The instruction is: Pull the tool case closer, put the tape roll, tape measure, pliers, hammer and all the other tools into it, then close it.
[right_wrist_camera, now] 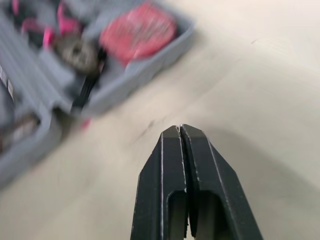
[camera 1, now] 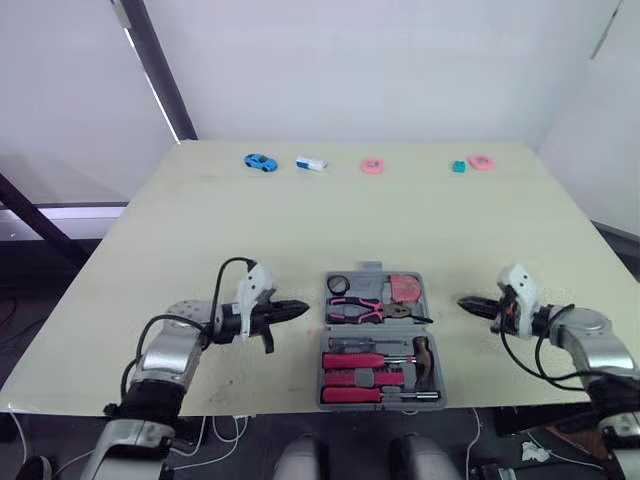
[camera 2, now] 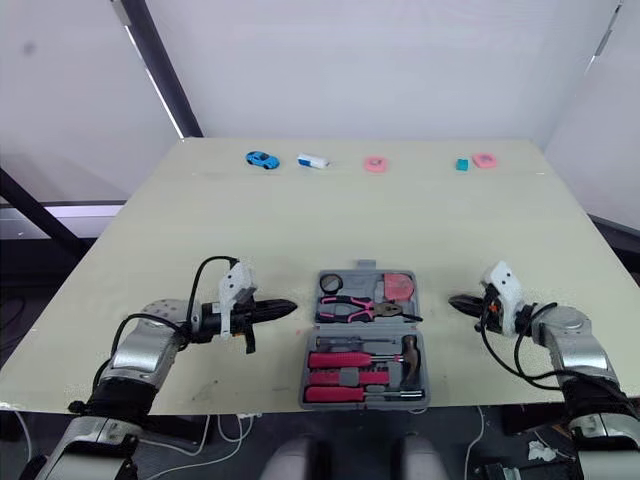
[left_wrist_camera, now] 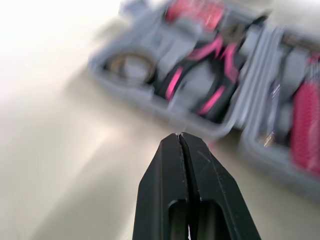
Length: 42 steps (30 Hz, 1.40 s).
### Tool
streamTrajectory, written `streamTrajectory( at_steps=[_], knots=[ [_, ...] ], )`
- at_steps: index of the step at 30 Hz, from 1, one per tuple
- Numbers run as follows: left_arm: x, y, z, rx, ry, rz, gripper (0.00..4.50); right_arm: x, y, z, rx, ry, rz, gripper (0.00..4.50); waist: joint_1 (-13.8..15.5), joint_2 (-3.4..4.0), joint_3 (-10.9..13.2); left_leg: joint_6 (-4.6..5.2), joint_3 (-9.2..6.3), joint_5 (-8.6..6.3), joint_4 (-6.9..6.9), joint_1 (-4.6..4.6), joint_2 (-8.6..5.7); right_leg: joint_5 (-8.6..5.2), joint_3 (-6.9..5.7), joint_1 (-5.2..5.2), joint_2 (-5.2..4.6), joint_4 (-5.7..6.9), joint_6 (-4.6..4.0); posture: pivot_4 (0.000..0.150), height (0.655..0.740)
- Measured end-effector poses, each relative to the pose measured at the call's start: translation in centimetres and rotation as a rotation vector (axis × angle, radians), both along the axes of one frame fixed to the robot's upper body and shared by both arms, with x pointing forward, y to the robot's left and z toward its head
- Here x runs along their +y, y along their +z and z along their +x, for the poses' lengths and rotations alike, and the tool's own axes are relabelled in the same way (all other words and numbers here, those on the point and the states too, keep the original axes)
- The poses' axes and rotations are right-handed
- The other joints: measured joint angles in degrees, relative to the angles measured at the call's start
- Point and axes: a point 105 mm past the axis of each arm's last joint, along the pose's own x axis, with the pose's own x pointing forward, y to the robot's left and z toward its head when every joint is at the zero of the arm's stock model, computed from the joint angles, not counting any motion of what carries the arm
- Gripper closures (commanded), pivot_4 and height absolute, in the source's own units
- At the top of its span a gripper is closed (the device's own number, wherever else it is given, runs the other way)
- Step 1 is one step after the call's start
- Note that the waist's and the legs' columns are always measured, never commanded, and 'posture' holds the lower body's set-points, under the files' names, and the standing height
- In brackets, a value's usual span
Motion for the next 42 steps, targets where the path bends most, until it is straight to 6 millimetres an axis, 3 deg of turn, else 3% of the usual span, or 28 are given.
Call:
streamTrajectory(
  at_steps=[2, 3, 6, 7, 11, 17, 21, 33, 42],
  knots=[
    [-1.2, 1.0, -1.0, -0.006, -0.057, -0.035, 4.5, 0.6, 0.5, 0.4, 0.059, -0.016, 0.083, 2.09, 0.12, 0.0, 0.0, 0.0, -0.02, 0.0, 0.0, 0.0, 0.0, 0.0, -0.03, 0.0, 0.0, 0.0, 0.0, 0.15, 0.7395],
    [-1.6, 1.1, -1.5, 0.0, -0.081, -0.034, 4.5, 0.9, 0.7, 0.5, 0.081, -0.02, 0.115, 1.81, 0.13, 0.01, 0.0, 0.0, -0.01, 0.0, 0.0, 0.02, -0.01, -0.01, -0.02, 0.0, 0.0, 0.02, -0.01, 0.15, 0.7395],
    [-4.1, 0.9, -3.8, 0.062, -0.192, -0.022, 4.5, 1.8, 1.3, 1.4, 0.185, -0.031, 0.169, 0.2, 0.16, 0.02, 0.0, 0.0, 0.0, 0.0, 0.0, 0.0, -0.02, -0.02, 0.0, -0.01, 0.0, 0.0, -0.03, 0.15, 0.7395],
    [-4.5, 1.0, -4.1, 0.07, -0.21, -0.021, 4.5, 1.9, 1.4, 1.5, 0.197, -0.029, 0.173, 0.09, 0.24, 0.01, 0.0, 0.0, -0.02, 0.0, 0.0, -0.01, -0.03, -0.02, -0.02, 0.0, 0.0, -0.01, -0.04, 0.15, 0.7395],
    [-5.1, 0.5, -5.3, 0.091, -0.264, 0.031, 4.5, 2.7, 1.0, 2.3, 0.269, -0.03, 0.187, 0.09, 0.17, 0.02, 0.0, 0.0, 0.0, 0.0, -0.03, 0.01, -0.04, -0.04, -0.01, 0.0, 0.02, -0.04, -0.04, 0.15, 0.7395],
    [-5.9, -4.3, -7.4, 0.197, -0.368, 0.204, 4.5, 5.5, -0.5, 3.4, 0.427, 0.012, 0.221, 0.09, -0.13, 0.03, 0.01, 0.0, 0.07, 0.0, -0.04, -0.05, -0.05, -0.01, 0.09, -0.16, 0.07, 0.04, -0.02, 0.15, 0.7395],
    [-6.1, -4.6, -6.8, 0.169, -0.401, 0.244, 4.5, 7.1, -0.5, 3.8, 0.468, 0.058, 0.243, 0.09, 0.05, 0.04, 0.0, 0.0, 0.1, 0.0, -0.04, -0.06, -0.03, -0.01, 0.12, -0.18, 0.08, 0.03, -0.02, 0.15, 0.7395],
    [-6.3, -5.1, -6.3, 0.144, -0.434, 0.237, 4.5, 8.3, -0.1, 3.4, 0.489, 0.136, 0.432, 0.09, -0.13, 0.09, -0.03, 0.01, 0.17, 0.0, -0.05, 0.0, -0.03, 0.01, 0.22, -0.18, 0.09, 0.09, 0.01, 0.15, 0.7395],
    [-6.3, -4.9, -6.4, 0.157, -0.384, 0.183, 4.5, 8.7, 3.4, 3.0, 0.415, 0.324, 0.542, 0.09, -0.02, 0.1, -0.03, 0.0, 0.13, 0.0, -0.05, -0.03, -0.02, 0.01, 0.18, -0.19, 0.09, 0.09, 0.01, 0.15, 0.7395]
  ],
)
